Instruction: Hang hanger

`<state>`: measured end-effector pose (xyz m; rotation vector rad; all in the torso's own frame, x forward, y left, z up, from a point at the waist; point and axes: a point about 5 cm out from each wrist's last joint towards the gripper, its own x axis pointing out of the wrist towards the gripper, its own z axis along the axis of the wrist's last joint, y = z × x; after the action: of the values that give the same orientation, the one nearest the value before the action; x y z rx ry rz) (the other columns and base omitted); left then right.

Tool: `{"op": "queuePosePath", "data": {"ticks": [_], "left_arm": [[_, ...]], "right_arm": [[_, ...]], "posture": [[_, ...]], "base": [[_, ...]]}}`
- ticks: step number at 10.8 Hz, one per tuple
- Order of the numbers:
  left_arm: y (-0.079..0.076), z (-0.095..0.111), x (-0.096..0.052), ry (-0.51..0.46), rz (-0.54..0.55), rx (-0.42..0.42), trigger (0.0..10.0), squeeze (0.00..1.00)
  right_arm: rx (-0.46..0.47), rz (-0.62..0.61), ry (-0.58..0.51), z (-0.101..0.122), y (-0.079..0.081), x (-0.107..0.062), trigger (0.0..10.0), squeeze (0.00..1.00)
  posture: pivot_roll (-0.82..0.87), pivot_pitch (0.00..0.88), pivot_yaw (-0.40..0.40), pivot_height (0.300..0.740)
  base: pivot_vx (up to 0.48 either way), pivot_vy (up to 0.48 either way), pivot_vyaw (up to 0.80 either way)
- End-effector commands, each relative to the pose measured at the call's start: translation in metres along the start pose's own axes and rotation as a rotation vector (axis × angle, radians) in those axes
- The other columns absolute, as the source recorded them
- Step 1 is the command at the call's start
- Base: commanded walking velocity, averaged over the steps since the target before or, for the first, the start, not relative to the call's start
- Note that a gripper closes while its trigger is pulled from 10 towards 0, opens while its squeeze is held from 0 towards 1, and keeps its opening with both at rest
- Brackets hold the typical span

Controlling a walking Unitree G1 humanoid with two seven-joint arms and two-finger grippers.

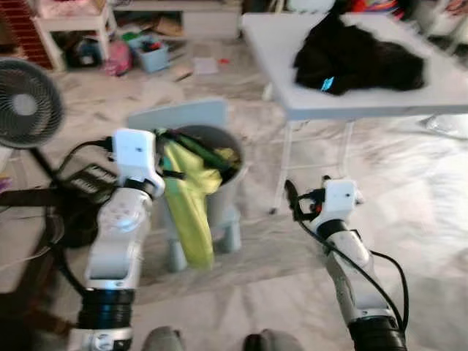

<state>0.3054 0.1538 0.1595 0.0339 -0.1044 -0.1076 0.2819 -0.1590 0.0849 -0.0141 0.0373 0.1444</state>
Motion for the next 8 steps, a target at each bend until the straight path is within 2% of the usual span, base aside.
{"op": "queuePosePath", "data": {"ticks": [1,5,8], "left_arm": [[-0.004,0.005,0.002,-0.024,-0.001,-0.015,10.0,0.0],[-0.004,0.006,0.002,-0.032,0.008,-0.024,10.0,0.0],[-0.005,0.016,0.008,-0.053,0.004,-0.033,10.0,0.0]], "right_arm": [[-0.02,-0.01,-0.019,0.004,-0.007,-0.002,10.0,0.0],[-0.019,0.028,-0.009,0.001,-0.002,-0.007,10.0,0.0],[-0.017,0.033,0.007,-0.002,-0.002,-0.01,10.0,0.0]], "posture": [[-0.05,0.0,-0.028,0.74],[-0.05,0.016,-0.03,0.74],[-0.05,0.027,-0.029,0.74]], "base": [[0.0,-0.428,0.43],[0.0,-0.423,0.51],[0.0,-0.378,0.0]]}}
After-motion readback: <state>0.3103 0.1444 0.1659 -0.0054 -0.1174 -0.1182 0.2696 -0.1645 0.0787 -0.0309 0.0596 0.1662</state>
